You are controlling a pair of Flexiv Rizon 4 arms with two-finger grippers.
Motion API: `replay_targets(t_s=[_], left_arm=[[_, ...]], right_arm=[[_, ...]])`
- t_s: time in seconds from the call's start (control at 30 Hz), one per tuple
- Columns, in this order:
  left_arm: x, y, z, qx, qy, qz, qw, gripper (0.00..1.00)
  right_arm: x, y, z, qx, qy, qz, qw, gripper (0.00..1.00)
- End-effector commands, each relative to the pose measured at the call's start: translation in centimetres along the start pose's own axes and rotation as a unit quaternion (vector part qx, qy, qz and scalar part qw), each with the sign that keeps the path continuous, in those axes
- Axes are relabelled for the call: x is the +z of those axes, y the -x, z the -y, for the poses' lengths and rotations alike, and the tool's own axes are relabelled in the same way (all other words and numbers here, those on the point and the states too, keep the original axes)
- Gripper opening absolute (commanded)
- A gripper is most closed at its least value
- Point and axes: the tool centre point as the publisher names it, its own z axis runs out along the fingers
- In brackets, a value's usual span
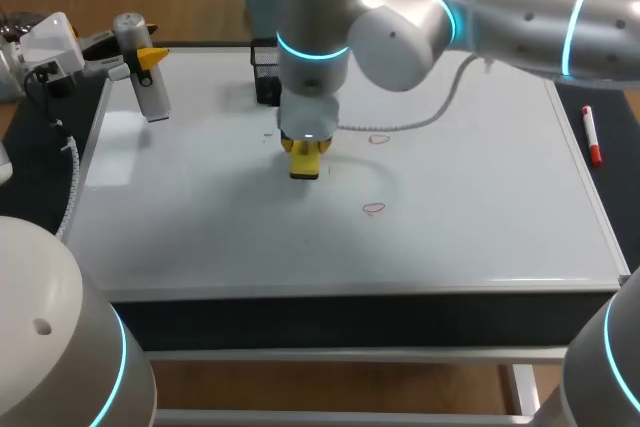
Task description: Pick up the inspection probe, press it on each red-marked spot on the whiteboard one by one, put down the probe, pick up the eraser, and wipe off all the red marks.
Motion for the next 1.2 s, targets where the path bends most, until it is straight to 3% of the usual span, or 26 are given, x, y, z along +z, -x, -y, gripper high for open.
replay_targets(t_s=[0.03,0.8,1.2], left_arm=[[0.1,0.0,0.1,0.000,0.000,0.000,1.000,0.00],[0.1,0.0,0.1,0.000,0.000,0.000,1.000,0.00],[0.1,0.0,0.1,0.000,0.000,0.000,1.000,0.00]], right_arm=[[0.9,0.5,0.1,-0.001,0.003,-0.007,1.000,0.00],[3.1,0.0,-0.4,-0.018,0.025,-0.017,0.999,0.00],[3.7,-2.1,0.7,-0.002,0.024,-0.030,0.999,0.00]])
